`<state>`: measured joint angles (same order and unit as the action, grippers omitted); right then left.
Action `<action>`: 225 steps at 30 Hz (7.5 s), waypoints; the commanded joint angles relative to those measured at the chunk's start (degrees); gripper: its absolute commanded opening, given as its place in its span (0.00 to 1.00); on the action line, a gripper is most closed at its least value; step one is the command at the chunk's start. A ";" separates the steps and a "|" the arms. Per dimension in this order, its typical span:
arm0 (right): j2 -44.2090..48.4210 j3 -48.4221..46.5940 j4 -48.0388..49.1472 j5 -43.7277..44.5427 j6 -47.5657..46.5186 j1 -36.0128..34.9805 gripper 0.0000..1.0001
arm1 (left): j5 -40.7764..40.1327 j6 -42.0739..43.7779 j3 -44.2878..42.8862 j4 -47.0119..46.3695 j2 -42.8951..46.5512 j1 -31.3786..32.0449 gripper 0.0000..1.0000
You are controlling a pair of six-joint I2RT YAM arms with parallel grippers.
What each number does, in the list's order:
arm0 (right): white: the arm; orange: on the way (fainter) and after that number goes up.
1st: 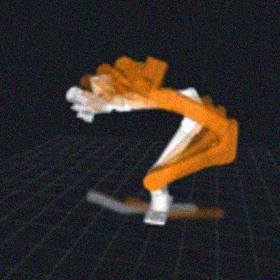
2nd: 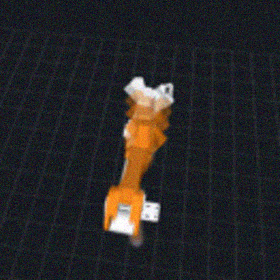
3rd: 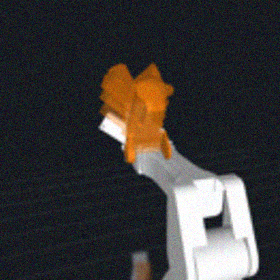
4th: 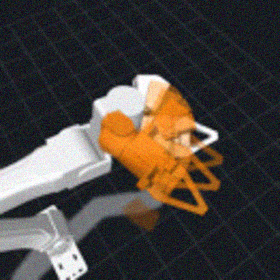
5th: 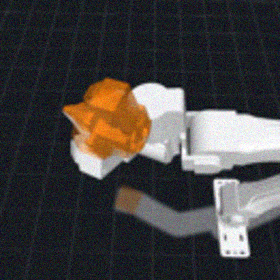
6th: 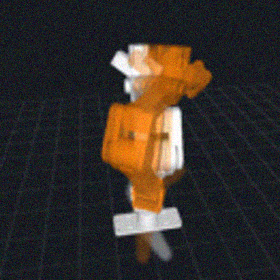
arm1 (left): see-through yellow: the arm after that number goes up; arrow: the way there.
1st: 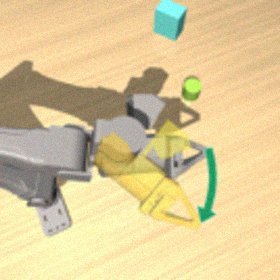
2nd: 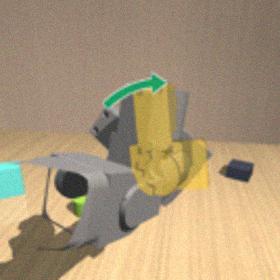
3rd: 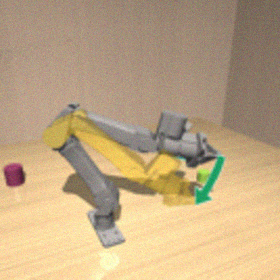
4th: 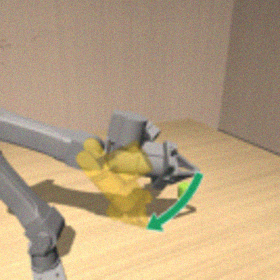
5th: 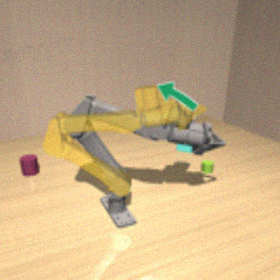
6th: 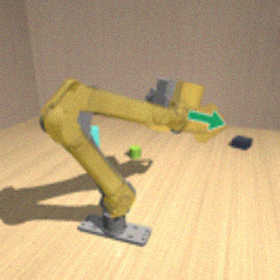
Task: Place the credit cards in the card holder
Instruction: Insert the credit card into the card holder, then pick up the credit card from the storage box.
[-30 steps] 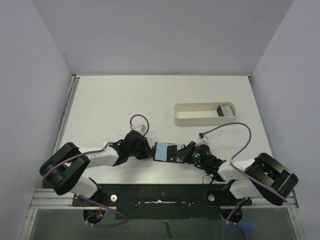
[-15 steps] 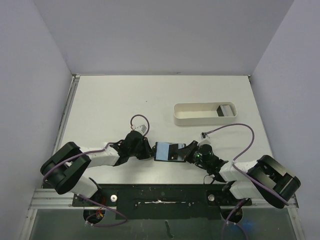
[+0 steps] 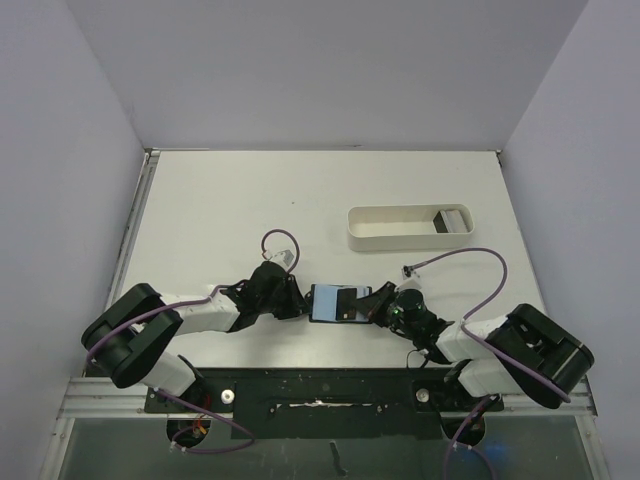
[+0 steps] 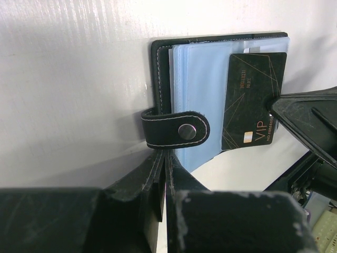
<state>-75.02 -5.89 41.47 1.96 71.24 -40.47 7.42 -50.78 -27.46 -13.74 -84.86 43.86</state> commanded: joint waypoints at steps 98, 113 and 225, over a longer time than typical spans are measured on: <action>4.74 -48.85 -66.53 14.81 -35.83 6.69 0.47 | 2.04 4.00 -3.47 8.15 11.60 0.53 0.56; -12.82 -65.82 -70.95 28.15 -56.21 26.29 0.47 | 3.55 9.23 -6.88 17.34 19.04 -0.17 0.68; -2.13 -68.08 -76.28 13.20 -53.97 11.32 0.00 | 11.20 4.02 -4.15 12.17 19.30 -3.33 0.61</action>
<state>-84.90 -78.48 -36.56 20.21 10.74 -26.06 14.57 -43.53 -30.24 5.72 -66.04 40.82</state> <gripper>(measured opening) 0.026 0.618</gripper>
